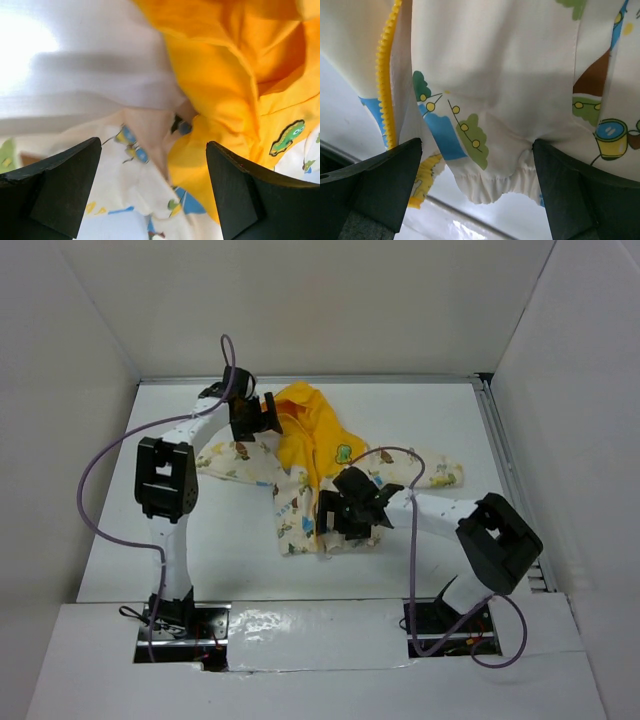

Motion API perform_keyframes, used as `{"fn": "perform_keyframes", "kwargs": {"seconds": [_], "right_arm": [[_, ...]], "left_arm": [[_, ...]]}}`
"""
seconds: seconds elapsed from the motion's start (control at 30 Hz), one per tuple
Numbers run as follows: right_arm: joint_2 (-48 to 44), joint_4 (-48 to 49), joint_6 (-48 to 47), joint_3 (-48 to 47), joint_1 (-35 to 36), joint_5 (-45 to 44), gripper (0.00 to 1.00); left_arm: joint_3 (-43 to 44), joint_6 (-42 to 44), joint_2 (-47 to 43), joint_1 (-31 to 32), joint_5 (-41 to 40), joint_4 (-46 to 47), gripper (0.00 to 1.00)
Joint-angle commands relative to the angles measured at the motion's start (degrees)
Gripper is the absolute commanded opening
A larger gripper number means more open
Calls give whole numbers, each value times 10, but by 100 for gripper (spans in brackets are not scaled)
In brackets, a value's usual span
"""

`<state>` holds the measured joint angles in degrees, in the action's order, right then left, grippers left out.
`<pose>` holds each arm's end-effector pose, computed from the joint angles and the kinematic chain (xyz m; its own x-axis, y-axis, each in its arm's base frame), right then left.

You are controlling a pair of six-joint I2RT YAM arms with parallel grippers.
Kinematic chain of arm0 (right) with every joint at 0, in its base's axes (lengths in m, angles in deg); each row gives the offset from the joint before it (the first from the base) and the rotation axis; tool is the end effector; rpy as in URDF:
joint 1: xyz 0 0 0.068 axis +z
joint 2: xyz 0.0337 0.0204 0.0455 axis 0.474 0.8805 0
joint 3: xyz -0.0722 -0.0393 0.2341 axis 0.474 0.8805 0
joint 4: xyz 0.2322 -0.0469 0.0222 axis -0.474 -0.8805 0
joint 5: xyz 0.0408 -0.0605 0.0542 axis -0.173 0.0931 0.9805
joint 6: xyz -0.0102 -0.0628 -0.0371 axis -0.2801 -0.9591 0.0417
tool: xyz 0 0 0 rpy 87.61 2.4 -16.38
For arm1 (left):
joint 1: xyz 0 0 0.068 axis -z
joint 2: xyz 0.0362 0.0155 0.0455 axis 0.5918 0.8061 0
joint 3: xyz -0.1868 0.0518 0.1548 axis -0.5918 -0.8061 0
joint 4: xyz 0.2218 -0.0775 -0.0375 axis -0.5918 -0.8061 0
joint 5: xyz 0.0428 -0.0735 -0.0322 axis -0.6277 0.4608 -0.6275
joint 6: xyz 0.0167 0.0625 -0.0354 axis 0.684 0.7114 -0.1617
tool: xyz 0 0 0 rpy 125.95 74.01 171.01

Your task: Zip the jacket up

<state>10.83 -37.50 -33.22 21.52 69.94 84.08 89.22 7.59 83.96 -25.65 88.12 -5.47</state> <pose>0.2151 0.2003 0.1341 -0.9462 0.0707 -0.3156 -0.0749 0.9014 0.4265 0.4561 -0.0967 0.1881 -0.8097 -0.3468 -0.4734 -0.1313 0.8933 -0.4299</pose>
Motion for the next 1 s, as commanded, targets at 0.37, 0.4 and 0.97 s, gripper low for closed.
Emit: {"fn": "perform_keyframes", "kwargs": {"seconds": [0.37, 0.4, 0.97], "right_arm": [[-72, -122, -5, -52, 99, -201, 92], [-65, -119, -8, -52, 101, -199, 91], [-13, -115, 9, -68, 117, -249, 22]], "left_arm": [[-416, -77, -339, 2, 28, 75, 99], [-435, -79, -379, 3, 38, 79, 99], [-586, -76, -518, 44, 124, 140, 99]]}}
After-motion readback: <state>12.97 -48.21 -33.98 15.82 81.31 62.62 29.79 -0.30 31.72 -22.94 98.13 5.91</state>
